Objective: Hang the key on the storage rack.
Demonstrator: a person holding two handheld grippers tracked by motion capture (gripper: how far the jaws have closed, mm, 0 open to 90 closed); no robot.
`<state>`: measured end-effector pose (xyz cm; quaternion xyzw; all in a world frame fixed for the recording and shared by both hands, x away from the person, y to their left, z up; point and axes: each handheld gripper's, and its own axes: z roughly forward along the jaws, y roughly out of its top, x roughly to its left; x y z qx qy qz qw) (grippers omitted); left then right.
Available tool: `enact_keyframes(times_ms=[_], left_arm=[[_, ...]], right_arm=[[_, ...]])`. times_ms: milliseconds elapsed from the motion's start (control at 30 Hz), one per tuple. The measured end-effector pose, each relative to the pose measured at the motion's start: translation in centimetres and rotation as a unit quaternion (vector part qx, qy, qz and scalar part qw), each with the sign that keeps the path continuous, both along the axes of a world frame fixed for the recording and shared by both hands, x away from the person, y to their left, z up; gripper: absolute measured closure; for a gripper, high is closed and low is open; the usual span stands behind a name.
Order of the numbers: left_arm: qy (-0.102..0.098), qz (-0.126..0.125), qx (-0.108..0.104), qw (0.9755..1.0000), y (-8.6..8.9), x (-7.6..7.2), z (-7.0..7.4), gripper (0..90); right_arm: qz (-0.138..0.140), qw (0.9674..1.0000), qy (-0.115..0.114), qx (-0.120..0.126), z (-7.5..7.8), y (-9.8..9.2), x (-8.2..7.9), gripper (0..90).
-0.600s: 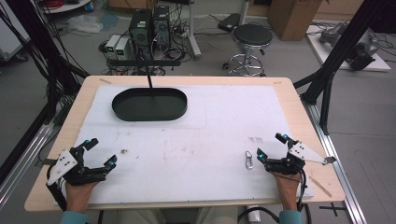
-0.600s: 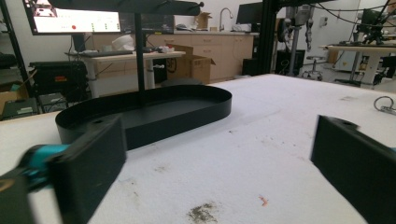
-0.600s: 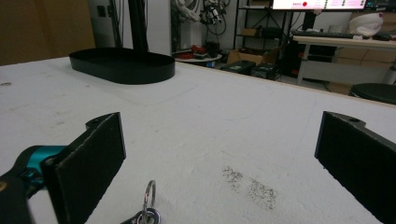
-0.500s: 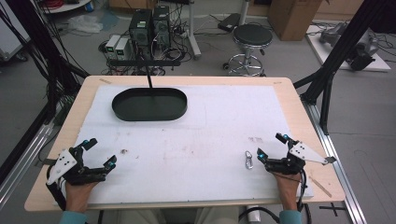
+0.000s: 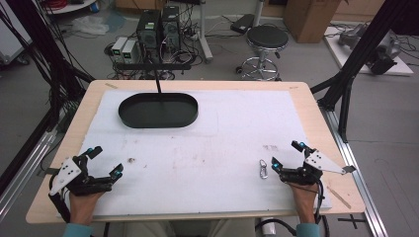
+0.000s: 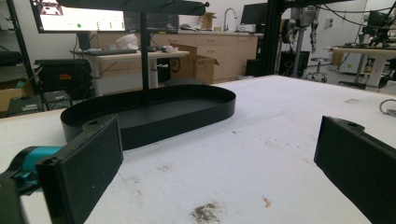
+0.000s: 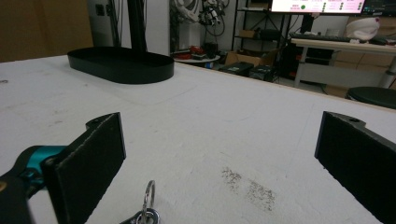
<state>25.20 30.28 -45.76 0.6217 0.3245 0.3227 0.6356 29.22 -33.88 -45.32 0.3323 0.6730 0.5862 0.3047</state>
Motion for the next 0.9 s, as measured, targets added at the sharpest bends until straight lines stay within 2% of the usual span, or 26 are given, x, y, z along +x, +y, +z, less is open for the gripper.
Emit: enact_keyframes(times_ms=[133,267,367,467,533,733,900], left_arm=[[0.0,0.001,0.001,1.0,0.0,0.0,0.0,1.7],[-0.001,0.001,0.003,1.0,0.0,0.0,0.0,1.7],[-0.001,0.001,0.003,1.0,0.0,0.0,0.0,1.7],[-0.001,0.001,0.004,1.0,0.0,0.0,0.0,1.7],[-0.002,0.002,0.004,1.0,0.0,0.0,0.0,1.7],[0.0,0.001,-0.001,1.0,0.0,0.0,0.0,1.7],[0.0,0.001,-0.001,1.0,0.0,0.0,0.0,1.7]], right_arm=[[0.0,1.0,0.004,-0.002,0.2,-0.1,-0.1,1.1],[0.001,0.9999,-0.004,-0.011,1.3,-0.2,-0.4,1.1],[0.009,0.9998,0.005,-0.015,2.5,-0.2,-0.4,1.1],[0.021,0.9992,0.016,-0.029,3.7,-0.1,-0.3,1.1],[0.028,0.9985,0.031,-0.034,4.3,0.1,-0.2,1.1],[0.059,0.9937,0.069,-0.065,5.6,0.5,0.5,1.1],[0.081,0.9863,0.103,-0.1,6.1,1.0,1.2,1.2]])
